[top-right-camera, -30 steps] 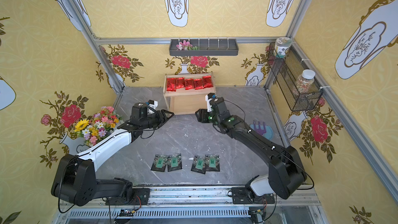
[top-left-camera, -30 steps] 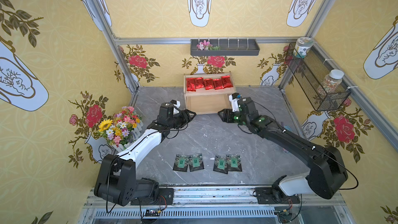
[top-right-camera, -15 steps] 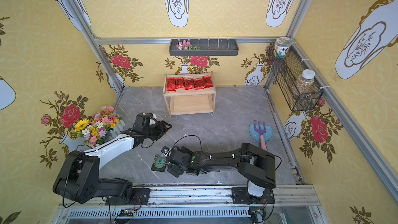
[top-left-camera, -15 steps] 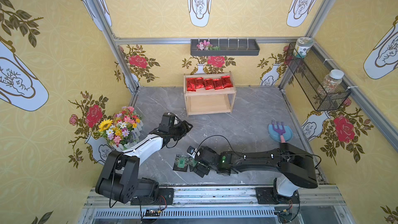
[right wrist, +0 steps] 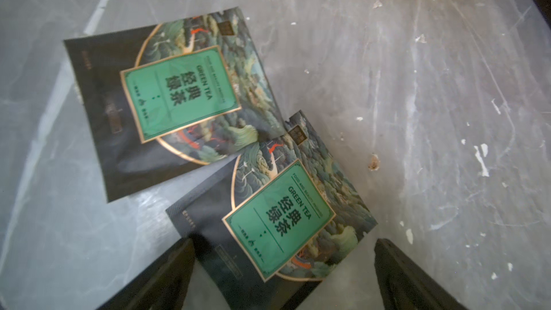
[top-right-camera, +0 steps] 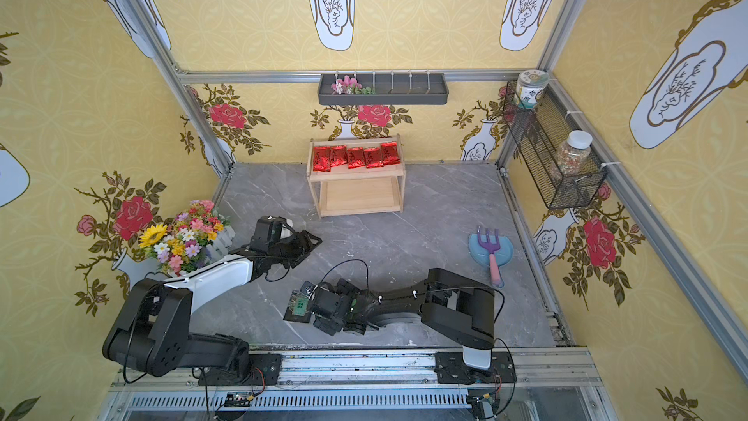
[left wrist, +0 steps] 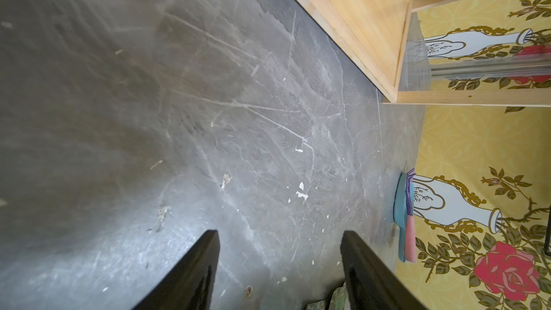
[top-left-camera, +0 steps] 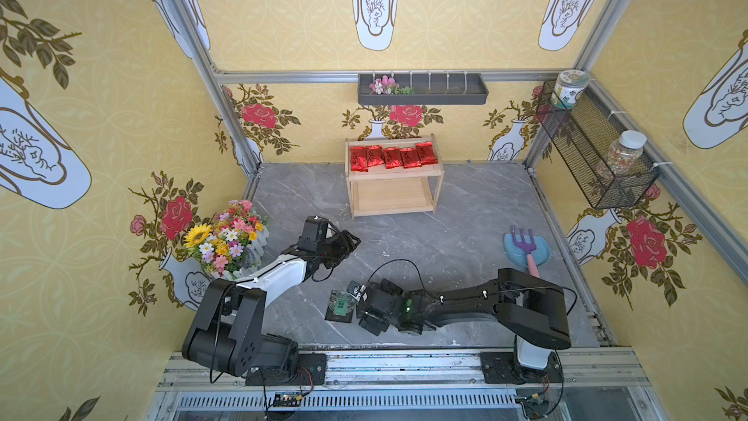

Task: Place the tea bags on the shelf by color
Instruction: Move the tea bag to the center of the board.

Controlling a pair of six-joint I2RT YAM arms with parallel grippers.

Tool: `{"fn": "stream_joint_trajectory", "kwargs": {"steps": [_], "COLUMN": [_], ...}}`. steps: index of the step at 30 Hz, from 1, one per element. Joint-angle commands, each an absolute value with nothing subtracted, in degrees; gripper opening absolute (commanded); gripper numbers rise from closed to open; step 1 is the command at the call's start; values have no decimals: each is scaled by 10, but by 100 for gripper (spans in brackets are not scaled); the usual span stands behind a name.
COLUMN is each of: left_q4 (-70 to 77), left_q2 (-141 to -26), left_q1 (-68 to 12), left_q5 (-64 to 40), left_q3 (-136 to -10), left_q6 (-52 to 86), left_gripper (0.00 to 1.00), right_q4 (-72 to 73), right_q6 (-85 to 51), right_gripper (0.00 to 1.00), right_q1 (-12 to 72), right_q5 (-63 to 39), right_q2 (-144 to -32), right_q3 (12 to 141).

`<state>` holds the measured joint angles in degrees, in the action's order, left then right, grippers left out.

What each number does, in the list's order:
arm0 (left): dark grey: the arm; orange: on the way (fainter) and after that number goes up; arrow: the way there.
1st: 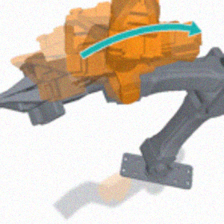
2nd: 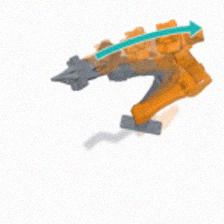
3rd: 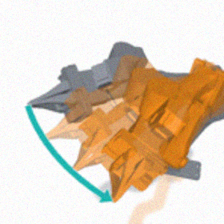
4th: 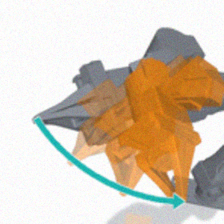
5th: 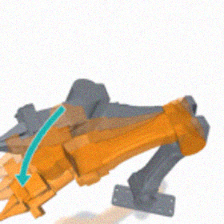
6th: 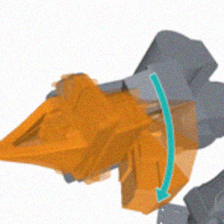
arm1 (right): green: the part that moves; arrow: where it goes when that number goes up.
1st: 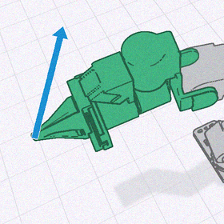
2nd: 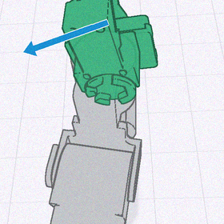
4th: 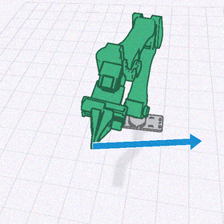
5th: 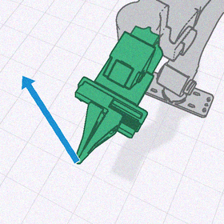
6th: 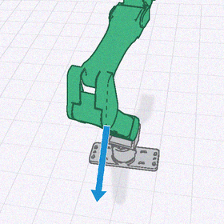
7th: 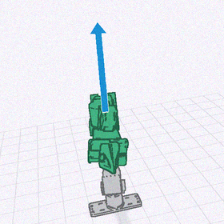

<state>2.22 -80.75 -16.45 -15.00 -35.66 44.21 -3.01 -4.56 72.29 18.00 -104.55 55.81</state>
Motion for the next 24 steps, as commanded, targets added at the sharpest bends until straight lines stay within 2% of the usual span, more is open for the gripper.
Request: {"fn": "stream_joint_trajectory", "kwargs": {"steps": [1,8,13,15,20,24], "left_q4": [38,62,100,107,106,106], "left_q2": [-812,-818,-831,-829,-823,-830], "left_q1": [-162,-159,-160,-177,-213,-217], "left_q5": [-161,-183,-256,-274,-265,-265], "left_q3": [-350,-336,-318,-314,-301,-299], "left_q6": [440,443,457,464,473,475], "left_gripper": [70,70,63,60,59,59], "right_q4": [-29,-16,-19,-12,-7,25], "right_q6": [-52,-42,-54,-89,-225,-316], "right_gripper": [97,98,100,100,88,78], "right_q1": [705,656,636,627,569,517], "right_q5": [175,156,122,78,-25,-115], "right_q2": [-1051,-1059,-1043,-1014,-955,-949], "right_q3": [557,556,572,570,558,535]}}
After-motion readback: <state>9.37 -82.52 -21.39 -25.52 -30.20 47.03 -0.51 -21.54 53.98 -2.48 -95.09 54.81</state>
